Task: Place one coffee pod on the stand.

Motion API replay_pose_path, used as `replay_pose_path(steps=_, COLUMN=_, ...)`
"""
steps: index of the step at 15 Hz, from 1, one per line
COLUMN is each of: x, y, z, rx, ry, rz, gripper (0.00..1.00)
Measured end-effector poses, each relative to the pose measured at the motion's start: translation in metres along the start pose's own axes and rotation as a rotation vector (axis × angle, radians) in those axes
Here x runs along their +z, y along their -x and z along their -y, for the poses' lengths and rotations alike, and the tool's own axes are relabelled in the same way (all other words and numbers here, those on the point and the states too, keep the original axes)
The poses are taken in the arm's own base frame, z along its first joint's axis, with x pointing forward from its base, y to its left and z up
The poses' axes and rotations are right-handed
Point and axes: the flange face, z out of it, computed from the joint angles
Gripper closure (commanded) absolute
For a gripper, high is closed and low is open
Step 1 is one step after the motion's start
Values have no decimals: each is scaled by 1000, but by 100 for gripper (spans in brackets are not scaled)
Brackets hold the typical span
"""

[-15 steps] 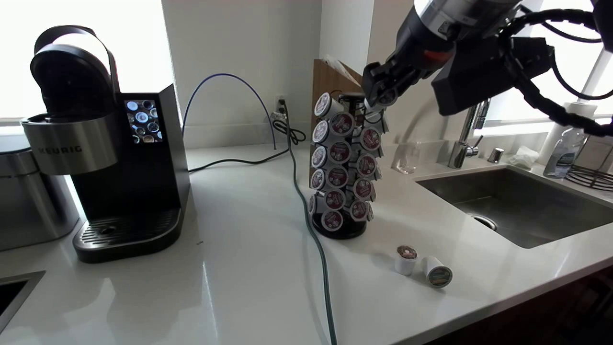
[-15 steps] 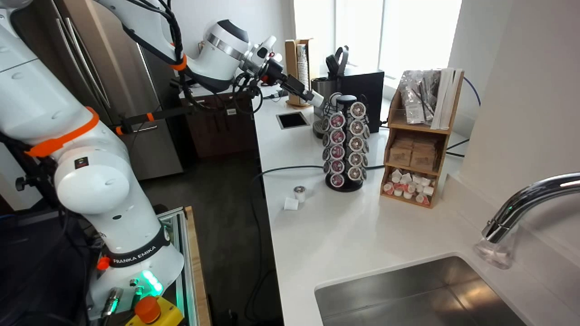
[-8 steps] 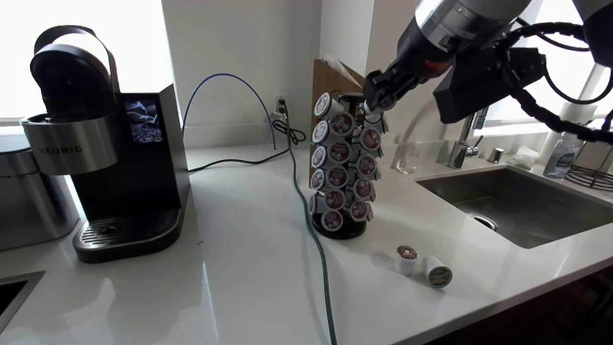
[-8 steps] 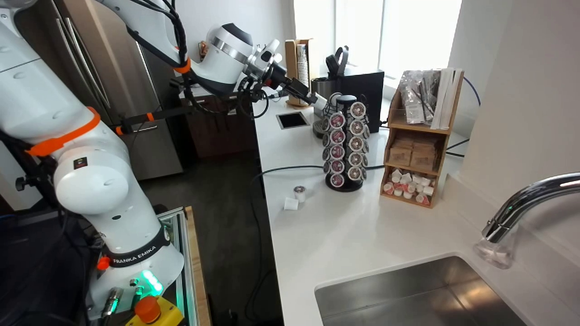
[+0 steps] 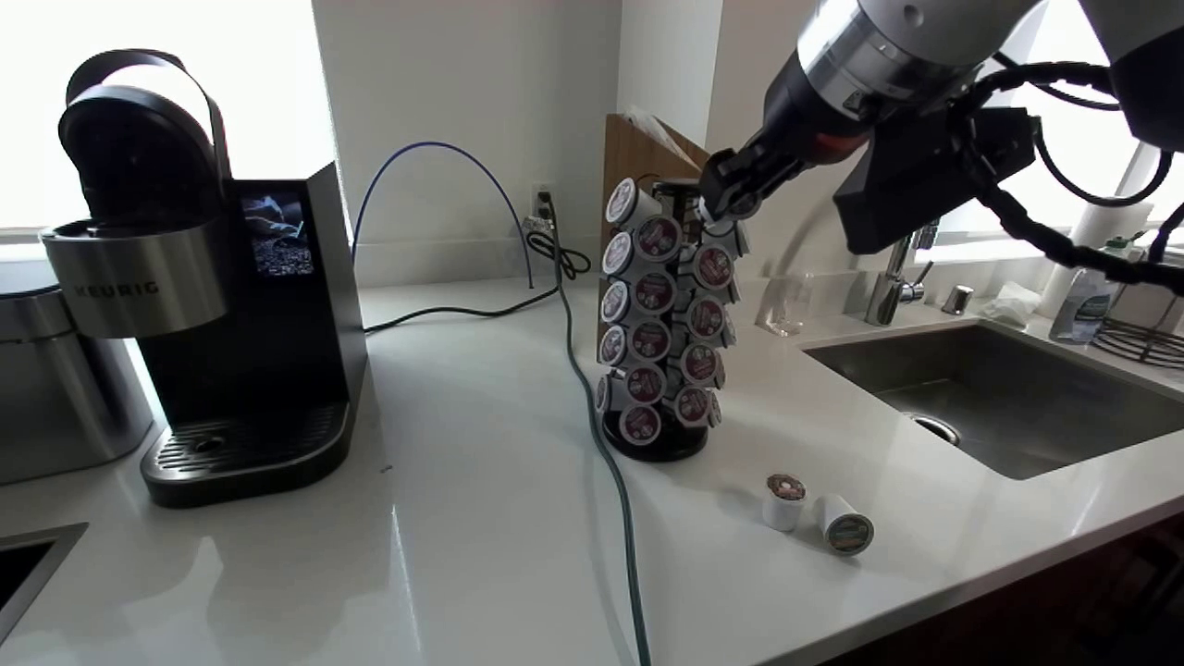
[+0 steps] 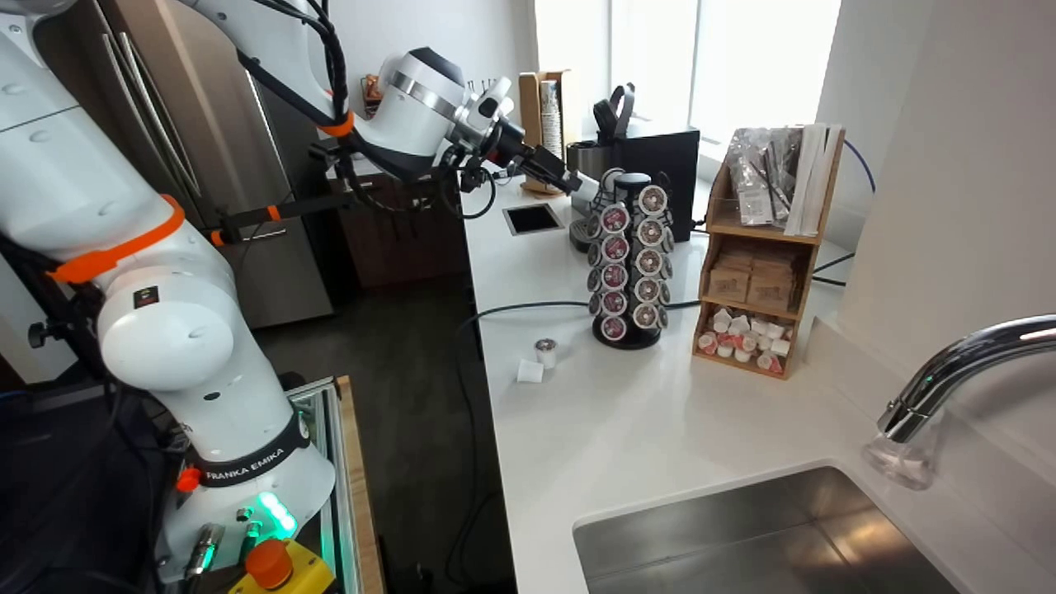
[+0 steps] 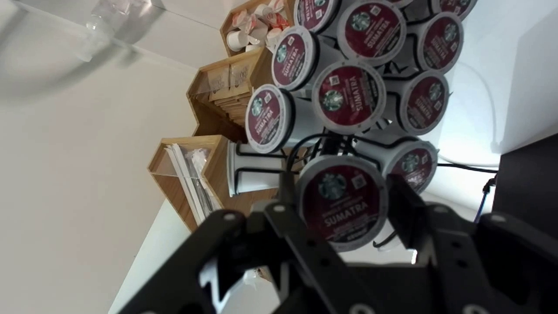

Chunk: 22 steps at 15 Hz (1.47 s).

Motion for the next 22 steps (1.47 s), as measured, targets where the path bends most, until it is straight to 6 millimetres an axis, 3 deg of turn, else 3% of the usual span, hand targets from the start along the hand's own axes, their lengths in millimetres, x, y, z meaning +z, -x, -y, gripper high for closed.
replay_pose_path(steps=22, x=6, y=13, z=4, rx=-21, ry=-2, rz=23, gripper=71)
